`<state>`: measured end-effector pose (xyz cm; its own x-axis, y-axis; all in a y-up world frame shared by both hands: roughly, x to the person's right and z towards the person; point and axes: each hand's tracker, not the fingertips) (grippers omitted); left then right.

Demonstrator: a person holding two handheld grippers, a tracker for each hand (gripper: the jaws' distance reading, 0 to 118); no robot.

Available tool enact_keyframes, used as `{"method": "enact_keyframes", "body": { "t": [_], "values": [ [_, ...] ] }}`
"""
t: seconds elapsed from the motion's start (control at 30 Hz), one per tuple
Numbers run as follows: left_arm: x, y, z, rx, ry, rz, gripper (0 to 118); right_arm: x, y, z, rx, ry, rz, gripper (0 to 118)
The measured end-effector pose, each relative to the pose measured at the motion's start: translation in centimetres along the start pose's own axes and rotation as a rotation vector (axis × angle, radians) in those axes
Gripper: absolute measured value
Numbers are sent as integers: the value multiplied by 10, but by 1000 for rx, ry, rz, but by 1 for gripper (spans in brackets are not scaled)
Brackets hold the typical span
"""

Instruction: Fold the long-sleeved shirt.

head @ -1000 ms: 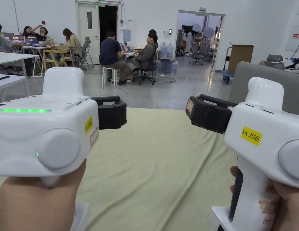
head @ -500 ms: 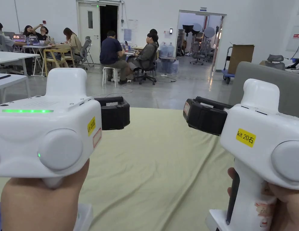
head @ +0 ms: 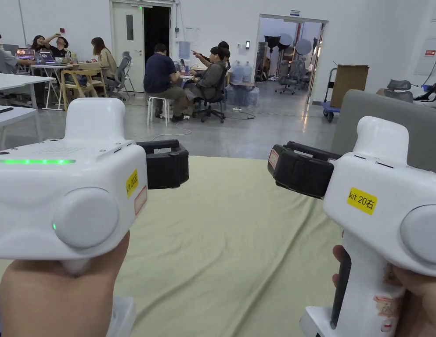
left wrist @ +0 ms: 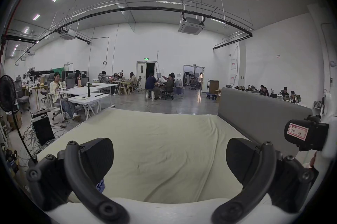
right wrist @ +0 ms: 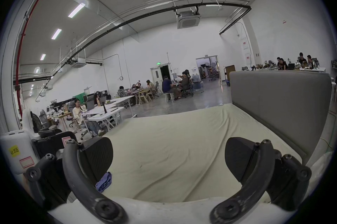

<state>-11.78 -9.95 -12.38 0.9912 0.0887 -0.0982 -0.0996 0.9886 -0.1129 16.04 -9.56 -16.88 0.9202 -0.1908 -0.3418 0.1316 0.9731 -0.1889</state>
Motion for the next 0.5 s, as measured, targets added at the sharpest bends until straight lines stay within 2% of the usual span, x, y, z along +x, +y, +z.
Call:
{"method": "enact_keyframes", "body": {
  "t": [0.27, 0.5],
  "values": [
    [2, -1, 0, -4, -2, 5, 118, 3, -1, 4, 10, -2, 17, 118],
    [4, 0, 2, 1, -6, 0, 118, -2, -2, 3, 5, -55, 35, 118]
  ]
}}
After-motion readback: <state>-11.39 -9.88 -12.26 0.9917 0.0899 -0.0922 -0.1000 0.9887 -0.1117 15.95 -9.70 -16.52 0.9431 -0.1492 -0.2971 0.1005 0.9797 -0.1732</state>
